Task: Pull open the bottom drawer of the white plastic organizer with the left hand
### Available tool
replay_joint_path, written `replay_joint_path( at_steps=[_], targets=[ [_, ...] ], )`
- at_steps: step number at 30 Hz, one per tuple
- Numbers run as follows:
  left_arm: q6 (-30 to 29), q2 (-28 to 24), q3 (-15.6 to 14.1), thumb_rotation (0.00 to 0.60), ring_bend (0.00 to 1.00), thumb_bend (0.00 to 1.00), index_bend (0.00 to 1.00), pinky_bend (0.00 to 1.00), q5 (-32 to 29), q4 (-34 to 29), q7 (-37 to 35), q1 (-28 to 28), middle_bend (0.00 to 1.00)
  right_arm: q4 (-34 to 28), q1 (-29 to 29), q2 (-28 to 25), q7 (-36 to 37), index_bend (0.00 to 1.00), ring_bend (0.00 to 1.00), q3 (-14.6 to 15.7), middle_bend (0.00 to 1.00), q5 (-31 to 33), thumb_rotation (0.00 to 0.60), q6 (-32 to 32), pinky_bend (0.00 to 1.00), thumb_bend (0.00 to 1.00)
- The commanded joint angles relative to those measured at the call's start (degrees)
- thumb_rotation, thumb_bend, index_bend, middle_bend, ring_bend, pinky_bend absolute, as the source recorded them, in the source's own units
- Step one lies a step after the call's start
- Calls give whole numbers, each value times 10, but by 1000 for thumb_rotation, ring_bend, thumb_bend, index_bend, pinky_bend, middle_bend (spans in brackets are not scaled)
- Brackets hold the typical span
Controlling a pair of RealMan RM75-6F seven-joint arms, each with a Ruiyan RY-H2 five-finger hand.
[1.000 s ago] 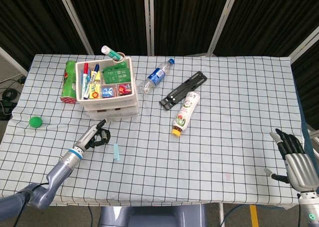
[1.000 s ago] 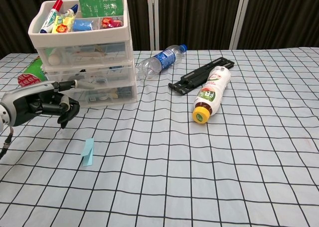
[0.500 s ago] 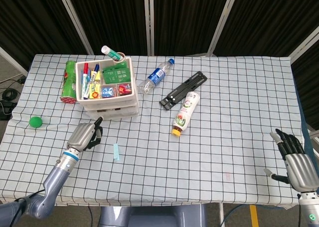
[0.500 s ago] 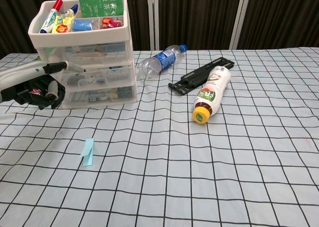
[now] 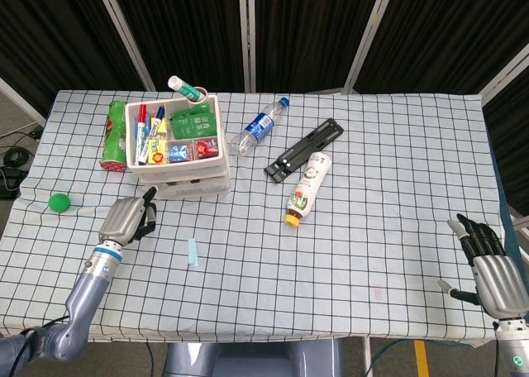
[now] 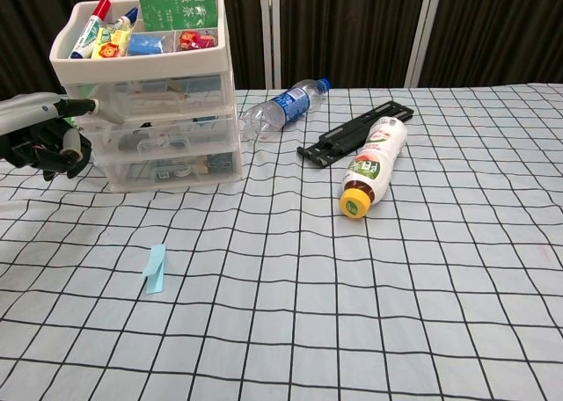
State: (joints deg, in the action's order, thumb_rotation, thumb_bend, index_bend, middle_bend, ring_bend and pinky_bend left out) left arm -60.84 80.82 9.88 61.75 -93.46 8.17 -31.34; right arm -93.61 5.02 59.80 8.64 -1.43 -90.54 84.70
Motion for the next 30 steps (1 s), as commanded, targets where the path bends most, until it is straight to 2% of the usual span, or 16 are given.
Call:
replay_joint_path(
  at_steps=[1, 22, 25, 27, 30],
  targets=[
    [5, 2, 3, 600, 727, 1000, 165, 610, -9, 6, 6, -3, 698, 0, 0, 0, 0, 37, 0, 0, 0, 0, 600, 0, 0, 34],
    [33, 13, 8, 600, 727, 1000, 163, 610, -57, 25, 16, -16, 698, 0, 1, -1, 1, 37, 0, 0, 0, 1, 600, -2, 0, 34],
    [36, 13, 9, 600, 734, 1000, 238, 611, -61, 26, 14, -16, 706, 0, 1, -1, 2, 37, 0, 0, 0, 1, 600, -2, 0, 34],
    [36, 12, 9, 600, 745, 1000, 338, 614, -61, 26, 13, -16, 721, 1, 1, -1, 2, 37, 0, -1, 0, 2, 600, -2, 0, 34],
    [33, 8, 11, 600, 754, 1000, 403, 632, -56, 19, 7, -15, 730, 1, 1, 0, 2, 37, 0, 0, 0, 1, 600, -3, 0, 34]
  ],
)
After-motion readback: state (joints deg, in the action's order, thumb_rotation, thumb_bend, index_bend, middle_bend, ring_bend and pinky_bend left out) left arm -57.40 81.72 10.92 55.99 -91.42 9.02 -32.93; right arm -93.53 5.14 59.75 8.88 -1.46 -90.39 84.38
